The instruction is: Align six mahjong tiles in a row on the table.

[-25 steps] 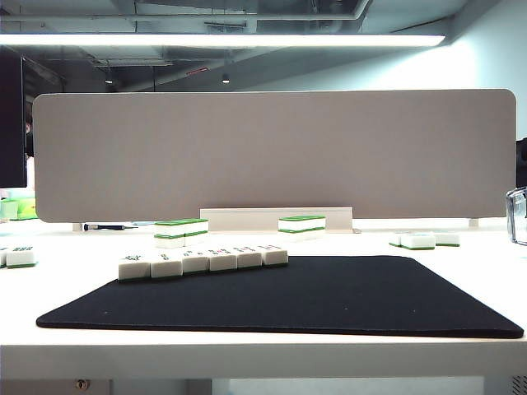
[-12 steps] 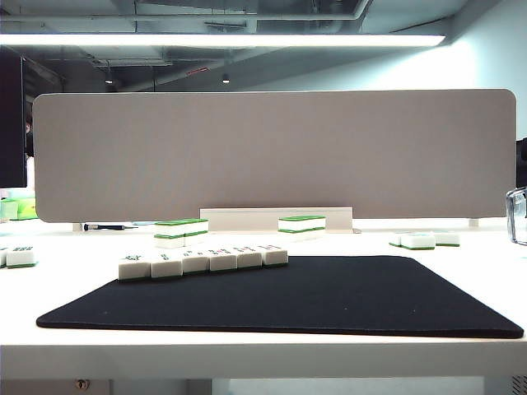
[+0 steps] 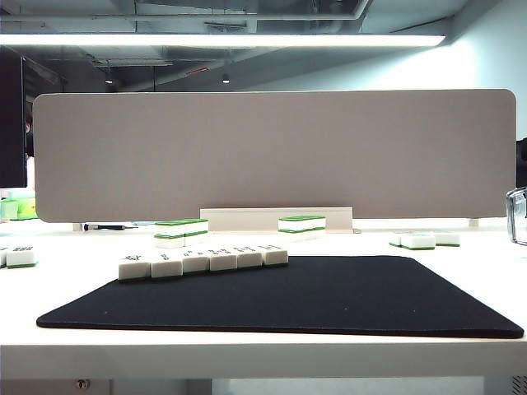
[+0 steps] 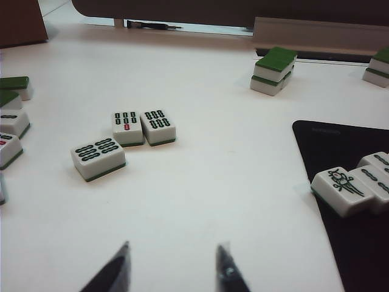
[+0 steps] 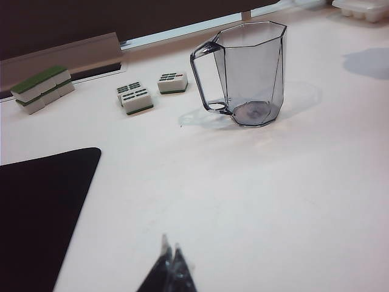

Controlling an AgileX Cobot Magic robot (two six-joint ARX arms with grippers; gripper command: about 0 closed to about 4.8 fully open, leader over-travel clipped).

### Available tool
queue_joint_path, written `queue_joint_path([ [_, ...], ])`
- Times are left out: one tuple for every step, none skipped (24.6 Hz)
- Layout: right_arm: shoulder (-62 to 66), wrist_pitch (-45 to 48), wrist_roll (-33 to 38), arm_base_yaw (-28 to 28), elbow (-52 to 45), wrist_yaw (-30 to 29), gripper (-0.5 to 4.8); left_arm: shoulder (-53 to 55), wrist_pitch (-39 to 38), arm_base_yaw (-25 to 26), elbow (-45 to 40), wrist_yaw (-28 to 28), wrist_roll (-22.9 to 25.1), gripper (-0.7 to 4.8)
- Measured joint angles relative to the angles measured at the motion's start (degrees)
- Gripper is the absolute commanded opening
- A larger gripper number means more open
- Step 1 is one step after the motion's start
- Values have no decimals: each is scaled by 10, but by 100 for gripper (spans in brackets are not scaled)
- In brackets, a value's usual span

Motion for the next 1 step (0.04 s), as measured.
queue_joint_path([
  [0,0,0,0,0,0,-1,0,0,0,0,0,0,175],
])
